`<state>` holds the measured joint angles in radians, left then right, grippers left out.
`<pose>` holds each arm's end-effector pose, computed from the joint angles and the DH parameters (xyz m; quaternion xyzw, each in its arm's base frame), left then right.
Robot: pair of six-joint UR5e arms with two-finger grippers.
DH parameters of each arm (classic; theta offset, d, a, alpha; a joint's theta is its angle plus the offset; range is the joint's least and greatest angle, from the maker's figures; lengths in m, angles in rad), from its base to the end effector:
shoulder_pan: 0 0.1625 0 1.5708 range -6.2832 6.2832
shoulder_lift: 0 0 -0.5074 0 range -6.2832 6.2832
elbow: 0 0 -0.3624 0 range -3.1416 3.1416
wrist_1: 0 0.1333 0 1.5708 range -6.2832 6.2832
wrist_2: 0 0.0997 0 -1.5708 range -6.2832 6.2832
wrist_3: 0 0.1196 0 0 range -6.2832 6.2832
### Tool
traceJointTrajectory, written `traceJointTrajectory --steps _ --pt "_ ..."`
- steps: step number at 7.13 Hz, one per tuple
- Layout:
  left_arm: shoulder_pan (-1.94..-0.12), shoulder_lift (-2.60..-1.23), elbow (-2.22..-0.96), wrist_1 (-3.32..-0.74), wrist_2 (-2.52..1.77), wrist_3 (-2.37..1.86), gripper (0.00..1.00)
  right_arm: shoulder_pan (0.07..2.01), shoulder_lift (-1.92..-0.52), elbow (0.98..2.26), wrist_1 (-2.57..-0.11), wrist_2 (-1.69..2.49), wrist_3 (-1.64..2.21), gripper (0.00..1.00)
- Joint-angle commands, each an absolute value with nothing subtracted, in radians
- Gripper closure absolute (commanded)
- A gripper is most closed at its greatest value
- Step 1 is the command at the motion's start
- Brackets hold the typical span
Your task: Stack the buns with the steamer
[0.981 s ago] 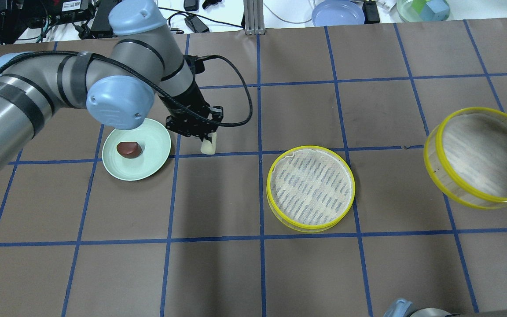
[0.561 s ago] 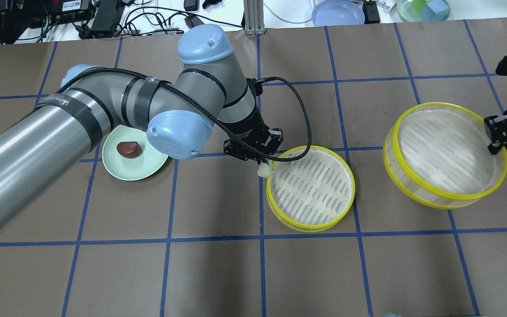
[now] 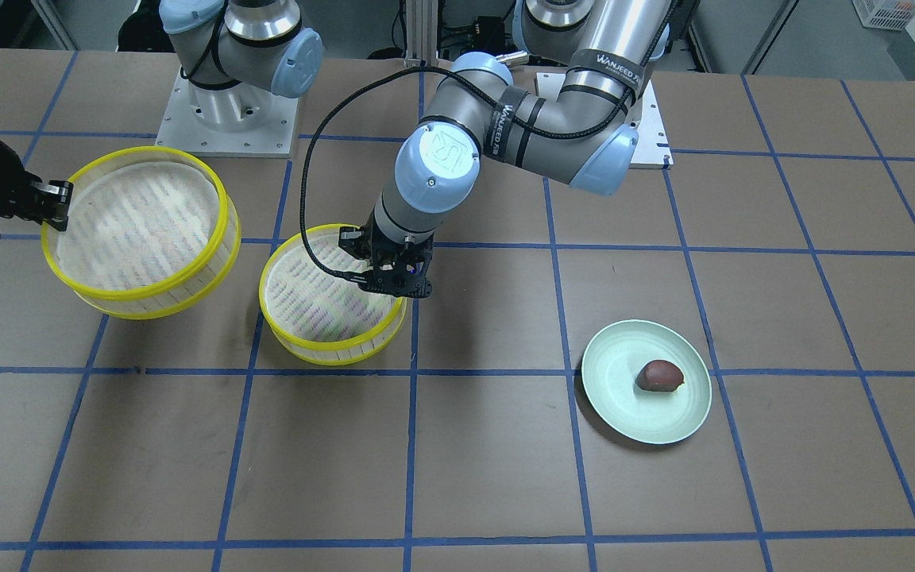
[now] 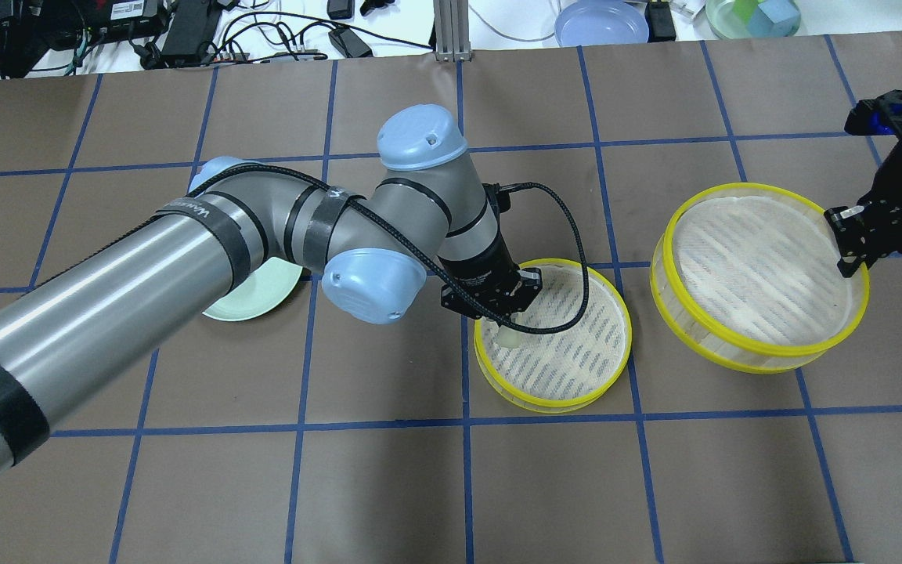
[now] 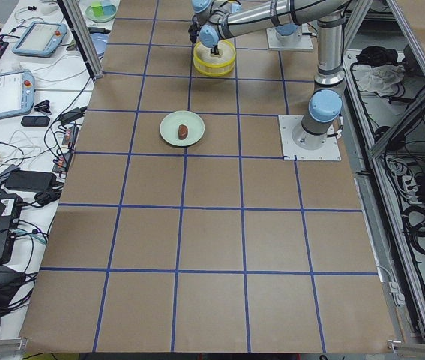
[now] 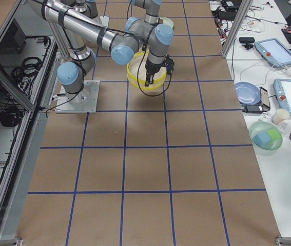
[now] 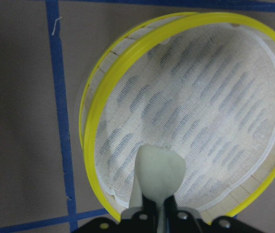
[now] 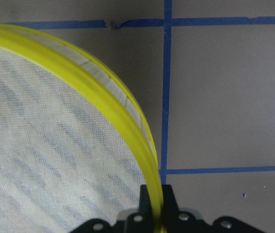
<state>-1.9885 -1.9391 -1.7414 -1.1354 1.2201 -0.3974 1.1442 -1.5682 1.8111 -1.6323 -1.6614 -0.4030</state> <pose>-0.3952 -0.4606 0.3279 -0.0010 -0.9834 -0.1158 0.1398 -0.0663 -0.4418 0.4476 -0.0076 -0.9948 -0.1010 0.0048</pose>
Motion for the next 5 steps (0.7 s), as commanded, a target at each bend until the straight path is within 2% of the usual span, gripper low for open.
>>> traceJointTrajectory --steps 1,2,3,5 --pt "-1.99 -1.977 -1.743 -1.117 1.227 -0.399 0.51 1.153 -1.569 1.827 -1.634 -1.657 -0.373 1.0" --pt "-1.99 -1.982 -1.741 -1.117 1.227 -0.4 0.15 1.175 -1.569 1.842 -1.637 -1.652 -0.342 1.0" --pt "-1.99 -1.979 -1.729 -1.115 1.227 -0.419 0.0 1.205 -1.569 1.847 -1.638 -1.658 -0.3 1.0" --pt "-1.99 -1.974 -1.726 -1.112 1.226 -0.431 0.0 1.226 -1.568 1.853 -1.64 -1.661 -0.278 1.0"
